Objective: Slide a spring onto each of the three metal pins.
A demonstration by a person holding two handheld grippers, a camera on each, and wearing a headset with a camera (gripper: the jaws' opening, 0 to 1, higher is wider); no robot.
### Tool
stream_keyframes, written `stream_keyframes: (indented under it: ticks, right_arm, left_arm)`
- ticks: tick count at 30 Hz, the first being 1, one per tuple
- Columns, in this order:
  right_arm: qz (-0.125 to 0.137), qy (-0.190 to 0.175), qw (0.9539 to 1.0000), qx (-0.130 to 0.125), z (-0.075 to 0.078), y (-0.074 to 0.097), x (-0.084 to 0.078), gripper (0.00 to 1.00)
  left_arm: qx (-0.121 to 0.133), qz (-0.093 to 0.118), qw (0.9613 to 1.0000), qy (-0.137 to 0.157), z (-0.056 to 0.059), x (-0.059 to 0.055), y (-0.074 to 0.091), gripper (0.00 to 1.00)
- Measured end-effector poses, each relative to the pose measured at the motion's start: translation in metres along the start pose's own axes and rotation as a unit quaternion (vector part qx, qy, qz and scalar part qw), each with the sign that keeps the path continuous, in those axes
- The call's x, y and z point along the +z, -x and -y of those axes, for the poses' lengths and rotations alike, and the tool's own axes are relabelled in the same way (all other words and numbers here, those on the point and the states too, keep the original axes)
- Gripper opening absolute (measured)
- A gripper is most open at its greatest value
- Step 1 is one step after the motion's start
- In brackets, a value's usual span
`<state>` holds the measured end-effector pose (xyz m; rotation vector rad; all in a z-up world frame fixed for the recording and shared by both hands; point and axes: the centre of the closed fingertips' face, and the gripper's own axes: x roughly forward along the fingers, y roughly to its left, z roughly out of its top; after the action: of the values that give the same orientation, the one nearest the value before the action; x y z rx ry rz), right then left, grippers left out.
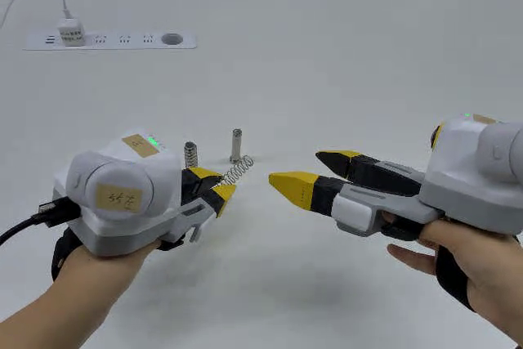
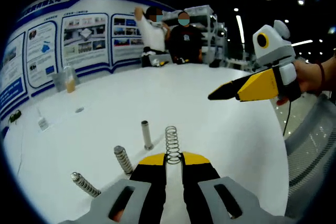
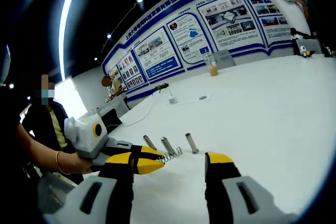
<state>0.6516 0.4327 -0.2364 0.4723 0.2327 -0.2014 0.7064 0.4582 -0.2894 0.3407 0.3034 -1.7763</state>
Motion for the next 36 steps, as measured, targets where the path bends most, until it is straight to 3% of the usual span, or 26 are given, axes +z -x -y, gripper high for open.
stream_keyframes:
  ticks: [5,13,18,21,23,27,34,36]
  right_arm:
    - [0.017,-0.037,0.9990,0.019,-0.011,-0.009,0.012,0.50]
    - [0.018,-0.073,0.9959,0.050,-0.031,-0.019,0.018,0.41]
    - [0.029,-0.129,0.9884,0.074,-0.041,-0.024,0.025,0.28]
    - [0.037,-0.176,0.9793,0.093,-0.047,-0.026,0.029,0.24]
    - [0.040,-0.188,0.9763,0.099,-0.049,-0.026,0.030,0.20]
    - [0.049,-0.243,0.9611,0.121,-0.052,-0.025,0.035,0.13]
    - [0.048,-0.257,0.9545,0.143,-0.061,-0.022,0.036,0.12]
    - [0.048,-0.246,0.9569,0.146,-0.064,-0.023,0.036,0.11]
  left_arm:
    - [0.000,0.035,0.9994,0.006,0.006,0.020,0.015,0.10]
    - [-0.002,0.087,0.9961,0.011,0.013,0.049,0.036,0.10]
    - [-0.003,0.112,0.9937,0.007,0.017,0.061,0.045,0.10]
    - [-0.007,0.121,0.9927,0.003,0.021,0.067,0.050,0.10]
    - [-0.007,0.124,0.9922,-0.001,0.023,0.070,0.052,0.10]
    - [-0.008,0.131,0.9914,-0.006,0.023,0.075,0.055,0.10]
    - [-0.006,0.129,0.9916,-0.011,0.024,0.075,0.058,0.10]
    - [0.003,0.126,0.9920,-0.007,0.022,0.074,0.058,0.11]
